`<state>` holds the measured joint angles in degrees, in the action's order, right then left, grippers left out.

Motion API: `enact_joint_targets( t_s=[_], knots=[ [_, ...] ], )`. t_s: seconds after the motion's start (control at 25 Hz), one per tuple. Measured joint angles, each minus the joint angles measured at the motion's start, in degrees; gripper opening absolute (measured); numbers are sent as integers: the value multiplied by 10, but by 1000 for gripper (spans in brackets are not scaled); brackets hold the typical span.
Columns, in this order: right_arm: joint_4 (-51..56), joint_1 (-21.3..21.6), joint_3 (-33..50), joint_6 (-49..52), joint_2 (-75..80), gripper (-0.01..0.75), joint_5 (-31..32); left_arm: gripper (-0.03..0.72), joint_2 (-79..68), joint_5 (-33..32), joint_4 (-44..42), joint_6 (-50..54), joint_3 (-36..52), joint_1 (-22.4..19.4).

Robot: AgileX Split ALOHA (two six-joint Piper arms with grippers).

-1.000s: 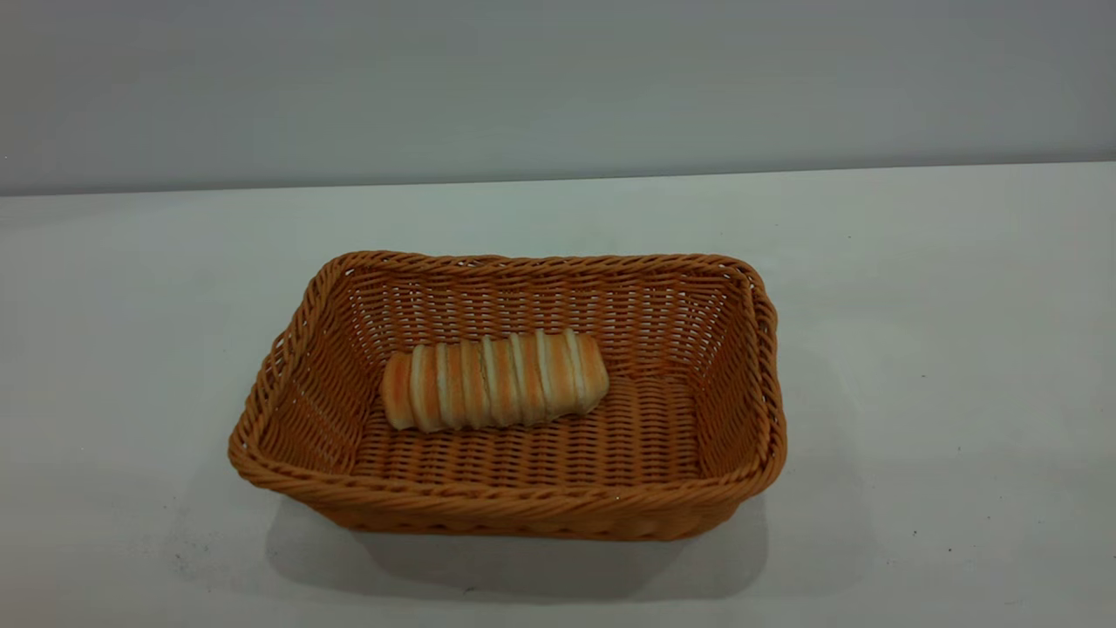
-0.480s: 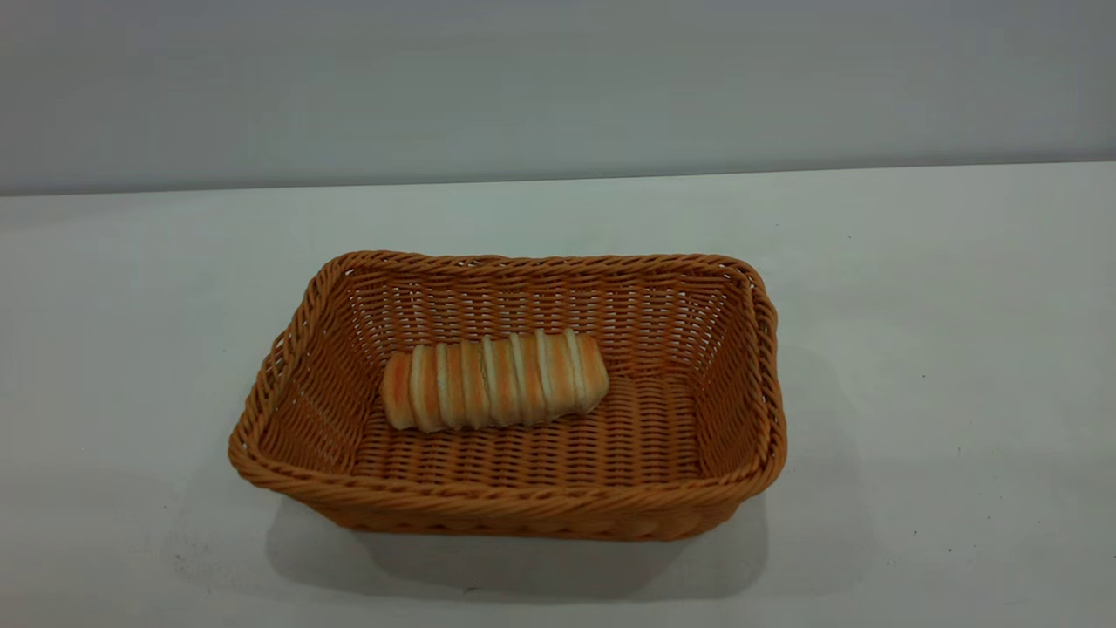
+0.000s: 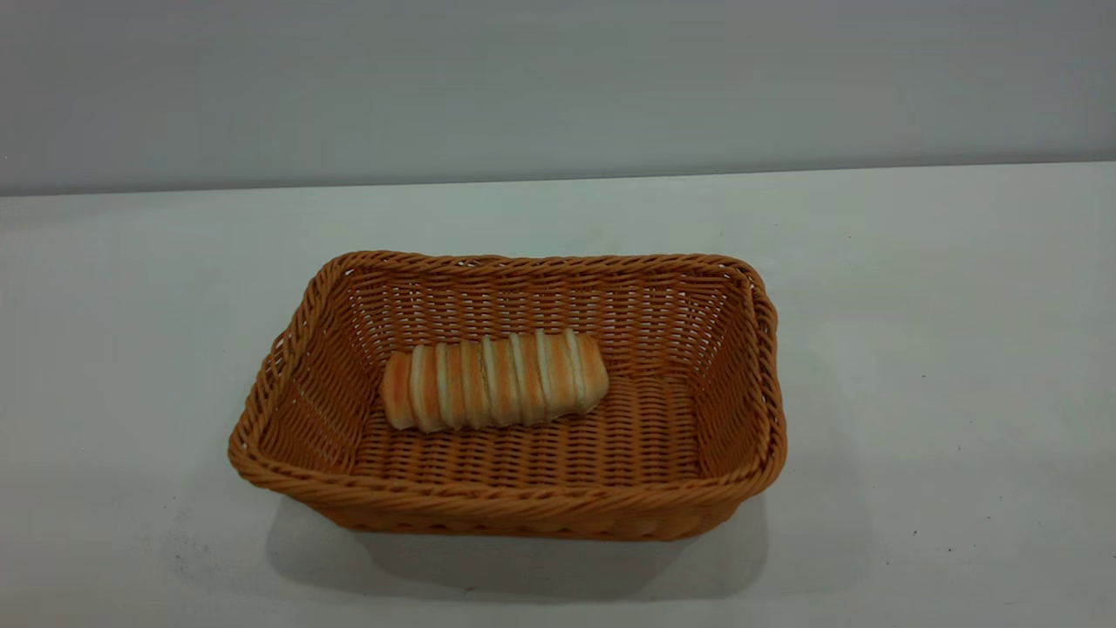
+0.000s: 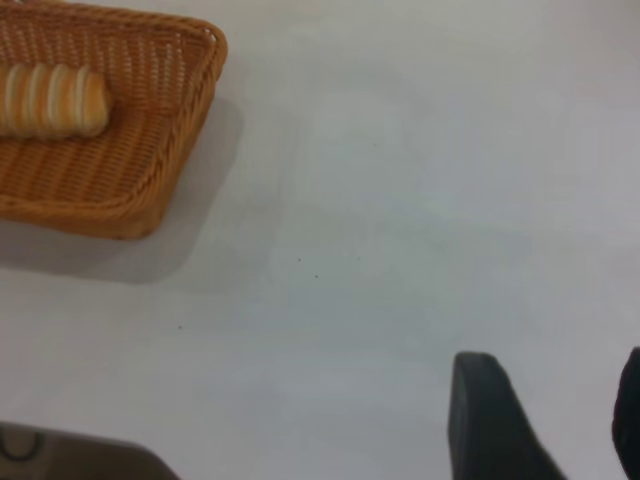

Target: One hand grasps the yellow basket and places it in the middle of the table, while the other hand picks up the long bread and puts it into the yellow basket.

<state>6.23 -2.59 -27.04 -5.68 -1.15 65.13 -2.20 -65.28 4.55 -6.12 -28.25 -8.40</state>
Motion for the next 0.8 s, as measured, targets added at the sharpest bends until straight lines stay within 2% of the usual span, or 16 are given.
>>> enact_joint_targets(
  t_s=[0.28,0.48,0.68,0.8],
  knots=[
    [0,0,0,0,0,345,0,242,0,0,0,0,0,1],
    [0,0,0,0,0,345,0,242,0,0,0,0,0,30],
    [0,0,0,0,0,345,0,242,0,0,0,2,0,77],
    [0,0,0,0,0,345,0,242,0,0,0,2,0,81]
  ],
)
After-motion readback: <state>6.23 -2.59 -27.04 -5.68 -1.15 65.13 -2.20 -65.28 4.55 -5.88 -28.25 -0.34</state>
